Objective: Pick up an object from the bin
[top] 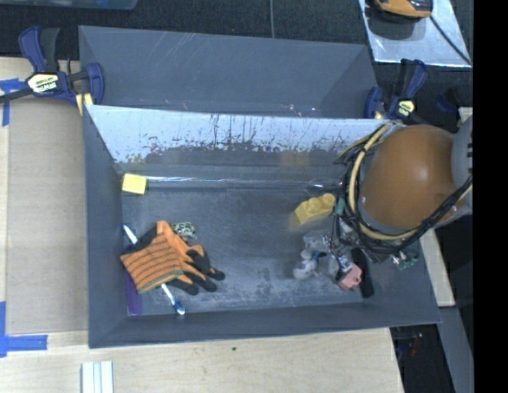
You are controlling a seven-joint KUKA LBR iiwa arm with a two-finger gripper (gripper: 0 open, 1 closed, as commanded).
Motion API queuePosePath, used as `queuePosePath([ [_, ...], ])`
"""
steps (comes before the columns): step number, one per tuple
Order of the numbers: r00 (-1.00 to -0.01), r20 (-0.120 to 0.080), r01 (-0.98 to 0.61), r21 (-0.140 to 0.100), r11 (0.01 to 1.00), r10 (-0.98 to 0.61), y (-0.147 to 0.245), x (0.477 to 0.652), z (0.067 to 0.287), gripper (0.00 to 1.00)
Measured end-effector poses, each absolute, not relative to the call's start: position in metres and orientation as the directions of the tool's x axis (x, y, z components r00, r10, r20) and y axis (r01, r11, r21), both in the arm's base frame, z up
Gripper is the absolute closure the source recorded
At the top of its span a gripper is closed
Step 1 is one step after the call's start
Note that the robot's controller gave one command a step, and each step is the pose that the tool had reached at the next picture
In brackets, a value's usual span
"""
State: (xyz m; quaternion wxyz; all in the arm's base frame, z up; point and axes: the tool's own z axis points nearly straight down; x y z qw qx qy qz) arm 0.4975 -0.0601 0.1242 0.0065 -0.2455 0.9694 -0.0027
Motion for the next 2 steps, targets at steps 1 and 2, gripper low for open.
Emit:
queuePosePath([
  [1,-0.879,-0.011,-0.476,-0.009,0.879,-0.476,-0.0601,0.4975,0.1242,1.00],
  [2,-0.879,-0.011,-0.477,-0.008,0.879,-0.477,-0.0599,0.4973,0.1245,1.00],
])
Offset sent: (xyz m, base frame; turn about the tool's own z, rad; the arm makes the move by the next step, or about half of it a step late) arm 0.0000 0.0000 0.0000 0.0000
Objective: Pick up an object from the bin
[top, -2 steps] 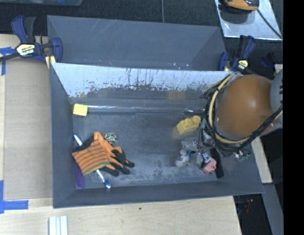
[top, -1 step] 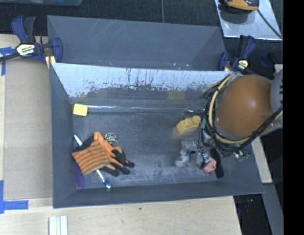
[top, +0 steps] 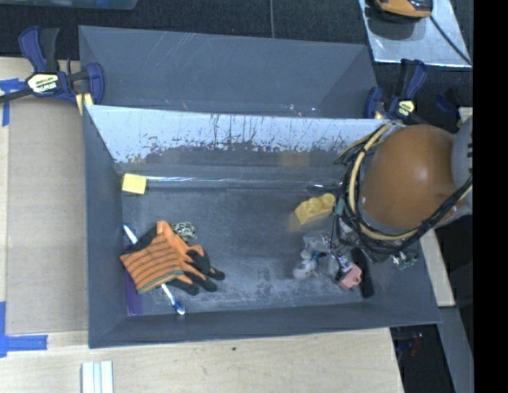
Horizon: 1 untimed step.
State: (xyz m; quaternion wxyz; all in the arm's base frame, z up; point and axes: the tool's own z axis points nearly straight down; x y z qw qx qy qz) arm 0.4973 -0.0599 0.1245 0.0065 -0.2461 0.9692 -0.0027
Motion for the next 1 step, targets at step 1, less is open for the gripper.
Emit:
queuePosePath([
  [1,-0.856,-0.018,-0.517,-0.013,0.856,-0.517,-0.0402,0.4895,0.1772,1.00],
])
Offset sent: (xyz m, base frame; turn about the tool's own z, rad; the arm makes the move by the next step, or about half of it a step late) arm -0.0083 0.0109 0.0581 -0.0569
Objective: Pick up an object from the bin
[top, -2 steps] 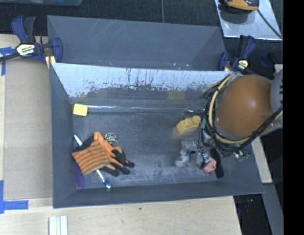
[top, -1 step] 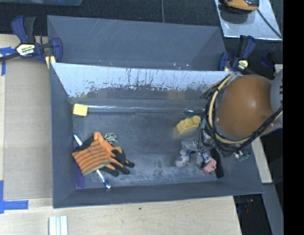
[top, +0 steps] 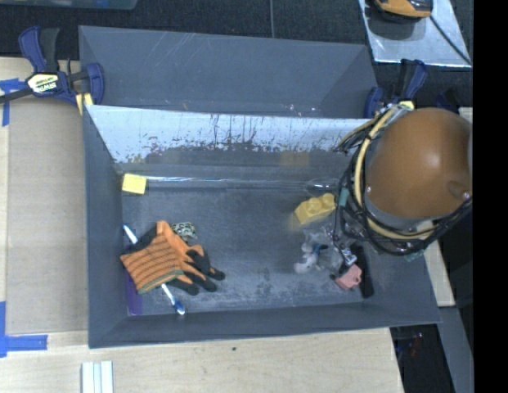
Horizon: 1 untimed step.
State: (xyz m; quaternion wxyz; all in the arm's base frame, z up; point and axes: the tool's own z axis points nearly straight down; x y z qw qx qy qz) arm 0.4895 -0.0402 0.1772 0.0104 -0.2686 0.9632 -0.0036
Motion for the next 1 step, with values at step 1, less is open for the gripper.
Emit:
queuePosePath([
  [1,-0.852,-0.012,-0.523,-0.008,0.852,-0.523,-0.0490,0.4898,0.1826,1.00],
])
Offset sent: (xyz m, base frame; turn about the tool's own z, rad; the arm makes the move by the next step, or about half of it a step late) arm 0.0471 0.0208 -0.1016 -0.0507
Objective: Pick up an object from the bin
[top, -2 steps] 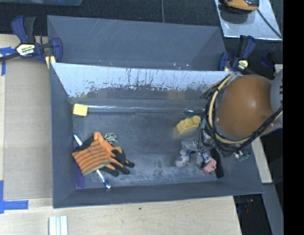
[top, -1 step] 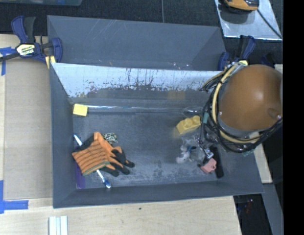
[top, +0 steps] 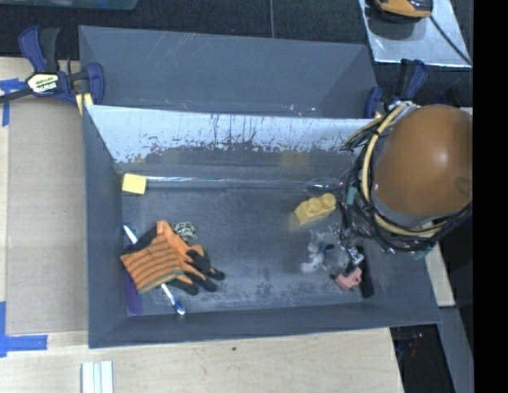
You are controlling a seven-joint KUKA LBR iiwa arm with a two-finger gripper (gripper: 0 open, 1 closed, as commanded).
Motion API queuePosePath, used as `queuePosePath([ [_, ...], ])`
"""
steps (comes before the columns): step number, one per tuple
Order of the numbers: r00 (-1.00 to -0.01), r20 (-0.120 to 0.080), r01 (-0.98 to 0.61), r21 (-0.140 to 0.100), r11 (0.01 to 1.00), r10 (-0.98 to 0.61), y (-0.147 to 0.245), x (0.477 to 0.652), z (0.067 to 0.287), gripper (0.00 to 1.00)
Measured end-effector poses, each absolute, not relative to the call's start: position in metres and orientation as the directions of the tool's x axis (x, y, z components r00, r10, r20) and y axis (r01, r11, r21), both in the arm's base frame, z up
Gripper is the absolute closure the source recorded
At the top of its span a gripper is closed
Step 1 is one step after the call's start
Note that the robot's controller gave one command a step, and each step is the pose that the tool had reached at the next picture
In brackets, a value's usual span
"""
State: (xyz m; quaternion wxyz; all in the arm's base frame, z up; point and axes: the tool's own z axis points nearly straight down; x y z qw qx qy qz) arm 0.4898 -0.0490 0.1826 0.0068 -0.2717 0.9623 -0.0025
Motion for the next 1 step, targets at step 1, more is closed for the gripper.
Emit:
queuePosePath([
  [1,-0.839,-0.020,-0.544,-0.014,0.839,-0.544,-0.0335,0.5179,0.1261,1.00],
])
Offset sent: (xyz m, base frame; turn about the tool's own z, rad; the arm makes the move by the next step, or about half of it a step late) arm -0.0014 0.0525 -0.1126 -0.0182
